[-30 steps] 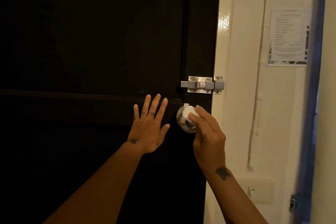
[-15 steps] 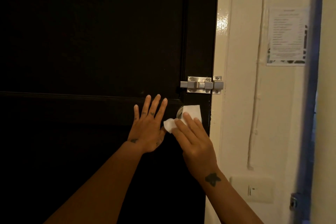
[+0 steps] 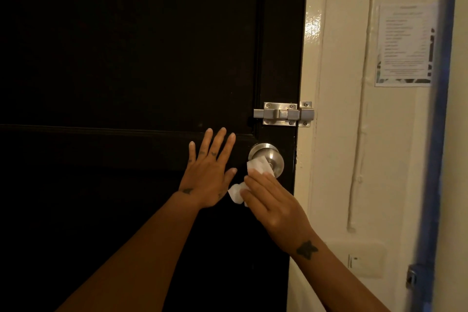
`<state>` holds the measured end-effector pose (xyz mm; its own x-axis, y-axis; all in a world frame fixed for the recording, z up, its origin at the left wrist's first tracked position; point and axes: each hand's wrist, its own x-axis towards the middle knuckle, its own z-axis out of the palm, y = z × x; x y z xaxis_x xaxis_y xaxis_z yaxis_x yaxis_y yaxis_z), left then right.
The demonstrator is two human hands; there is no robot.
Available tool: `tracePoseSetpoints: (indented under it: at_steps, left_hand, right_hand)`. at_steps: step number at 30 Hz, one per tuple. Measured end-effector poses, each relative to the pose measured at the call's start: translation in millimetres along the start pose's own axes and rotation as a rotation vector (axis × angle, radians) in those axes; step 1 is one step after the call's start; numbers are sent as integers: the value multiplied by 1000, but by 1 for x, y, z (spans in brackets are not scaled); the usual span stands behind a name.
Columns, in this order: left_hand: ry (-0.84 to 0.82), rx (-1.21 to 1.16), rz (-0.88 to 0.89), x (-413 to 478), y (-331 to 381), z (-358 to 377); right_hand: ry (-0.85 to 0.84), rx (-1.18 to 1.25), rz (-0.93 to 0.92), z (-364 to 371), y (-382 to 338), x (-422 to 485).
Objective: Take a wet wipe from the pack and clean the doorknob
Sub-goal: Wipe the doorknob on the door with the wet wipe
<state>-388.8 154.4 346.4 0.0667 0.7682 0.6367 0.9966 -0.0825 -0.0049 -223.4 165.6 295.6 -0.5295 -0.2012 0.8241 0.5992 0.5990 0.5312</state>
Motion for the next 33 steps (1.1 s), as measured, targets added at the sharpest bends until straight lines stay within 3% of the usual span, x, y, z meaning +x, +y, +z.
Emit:
tracePoseSetpoints:
  at_steps: [5,12,16,19,25,28,33]
  left_hand:
    - [19,2,20,0,-3,1]
    - [27,5,2,2,-2,4]
    - [7,4,-6,3,-2,2]
    - [-3,-7,0,2,-2,0]
    - [1,-5,18,2,-3,0]
    - [4,2,20,2,-4,1]
    - [14,-11,19,0,-2,1]
  right_hand:
    - [-5,26,-50,-9,9,-22]
    - [287,144,96,-29,6,-13]
    - [194,158,157,-18,6,5]
    - [130,140,101,-13,2,1]
    - [175,84,149,-27,13,-7]
    - [158,76,224,-32,21,19]
    - [6,279,454,-27,30,37]
